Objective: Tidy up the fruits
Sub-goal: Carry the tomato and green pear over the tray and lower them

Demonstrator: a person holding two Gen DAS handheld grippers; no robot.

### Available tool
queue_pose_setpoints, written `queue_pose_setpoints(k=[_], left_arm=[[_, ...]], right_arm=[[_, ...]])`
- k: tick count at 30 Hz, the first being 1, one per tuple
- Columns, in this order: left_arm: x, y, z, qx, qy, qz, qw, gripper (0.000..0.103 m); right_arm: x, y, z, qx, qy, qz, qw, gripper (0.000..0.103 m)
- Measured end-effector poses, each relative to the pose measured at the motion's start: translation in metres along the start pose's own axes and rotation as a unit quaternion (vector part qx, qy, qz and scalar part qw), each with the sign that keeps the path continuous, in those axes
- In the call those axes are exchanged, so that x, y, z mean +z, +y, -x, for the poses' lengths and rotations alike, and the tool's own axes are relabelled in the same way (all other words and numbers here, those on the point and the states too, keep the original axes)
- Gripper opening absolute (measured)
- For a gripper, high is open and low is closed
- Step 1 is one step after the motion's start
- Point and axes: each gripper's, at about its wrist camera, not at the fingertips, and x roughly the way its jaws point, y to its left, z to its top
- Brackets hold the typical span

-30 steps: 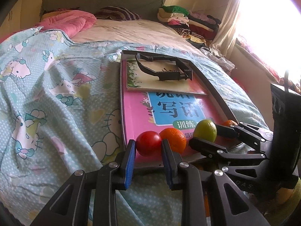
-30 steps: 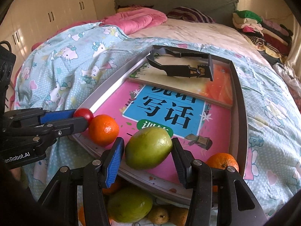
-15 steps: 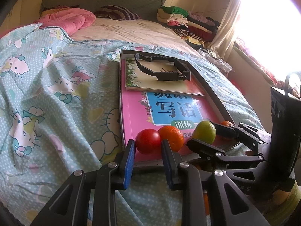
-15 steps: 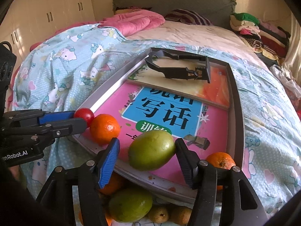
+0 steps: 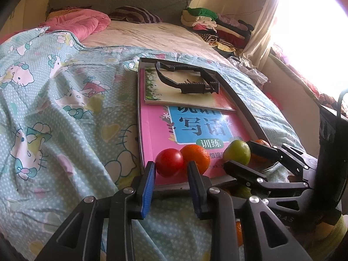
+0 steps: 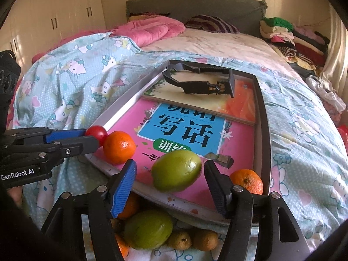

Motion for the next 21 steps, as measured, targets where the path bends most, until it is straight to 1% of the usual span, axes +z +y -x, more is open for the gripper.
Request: queue_pose_setpoints(k=[5,12,19,21], left_arm=[[-0.001,-0.002,0.001,-0.006,-0.001,-0.001,1.0,0.035],[-0.003,-0.004,0.004,-0.005,-0.004,-0.003,1.0,0.036],[-0.003,-0.004,0.008,-0.007,-0.006,-0.001,1.0,0.037],[-0.003,-0.004,0.01,-0.008,-0.007,-0.001,0.9999,0.038]], right_arm=[[-0.001,0.001,0.003,-0.002,-0.001,-0.001,1.0,0.067],[-0.001,0.005,0.004,-0.001,-0.001,0.005,1.0,0.067],[0.0,0.008,0.021,-0.001,-0.032,0.006,0.999,0.067],[-0.001,0.007,0.028,-0.002,-0.04,0.002,0.999,0.069]])
